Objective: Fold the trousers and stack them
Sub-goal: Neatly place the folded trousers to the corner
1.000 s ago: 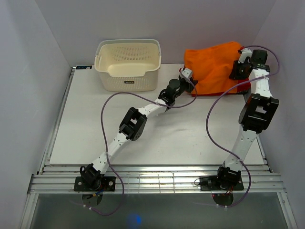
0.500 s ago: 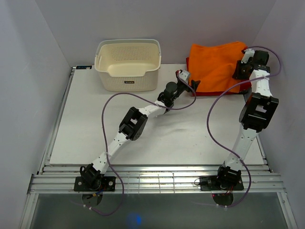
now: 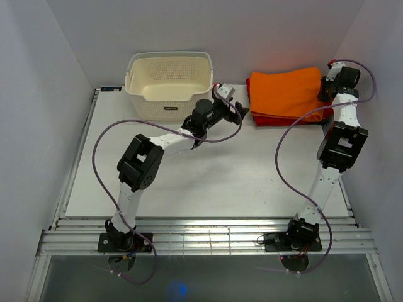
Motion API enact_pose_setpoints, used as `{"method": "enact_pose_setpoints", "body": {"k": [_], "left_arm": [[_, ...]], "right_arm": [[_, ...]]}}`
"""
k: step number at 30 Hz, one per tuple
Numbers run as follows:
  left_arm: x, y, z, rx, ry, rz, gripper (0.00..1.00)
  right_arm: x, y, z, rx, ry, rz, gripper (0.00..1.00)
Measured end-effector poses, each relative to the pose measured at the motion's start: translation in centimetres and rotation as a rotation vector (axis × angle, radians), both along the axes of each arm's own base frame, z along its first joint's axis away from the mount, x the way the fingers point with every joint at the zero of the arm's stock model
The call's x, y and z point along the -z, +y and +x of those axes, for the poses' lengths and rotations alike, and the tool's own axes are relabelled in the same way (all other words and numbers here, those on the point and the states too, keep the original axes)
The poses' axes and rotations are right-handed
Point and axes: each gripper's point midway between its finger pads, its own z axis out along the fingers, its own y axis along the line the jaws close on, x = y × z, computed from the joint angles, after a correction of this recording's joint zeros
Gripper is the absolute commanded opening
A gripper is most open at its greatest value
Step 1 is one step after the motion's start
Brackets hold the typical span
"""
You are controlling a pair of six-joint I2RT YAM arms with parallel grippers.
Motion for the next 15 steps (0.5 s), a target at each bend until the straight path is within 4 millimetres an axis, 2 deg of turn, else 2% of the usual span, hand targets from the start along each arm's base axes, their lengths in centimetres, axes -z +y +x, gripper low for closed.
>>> {"method": "enact_pose_setpoints", "body": {"k": [2,5,8,9,12,13,15], "left_arm": [[-2.2,0.9,-1.9,0.029,0.004,-0.012,0.98],[-3.6,2.2,-4.3,0.054,0.031,-0.013,0.98],[-2.9,3.4,-5.9,0.06,0.095,0.009,0.98],[-2.4,3.8,-6.3,0.059,0.128,0.018,0.98],[-0.7,5.0,-6.9,0.061,0.252,0.05,0.98],[-0.1,5.7,-6.9,0.055,0.3,0.063,0.98],[0.8,7.1,-6.5,0.041,0.401,0.094,0.98]], "right_arm": [[-0.6,-0.2,0.4,0.005,-0.022,-0.012,0.36],[-1.9,-0.9,1.4,0.02,-0.076,-0.045,0.4],[-3.0,-1.5,2.2,0.035,-0.118,-0.069,0.59],[-3.4,-1.7,2.4,0.039,-0.129,-0.075,0.77],[-3.8,-1.7,2.6,0.034,-0.141,-0.088,0.97],[-3.9,-1.6,2.6,0.031,-0.141,-0.092,0.99],[-4.0,-1.3,2.4,0.014,-0.133,-0.101,0.9]]}}
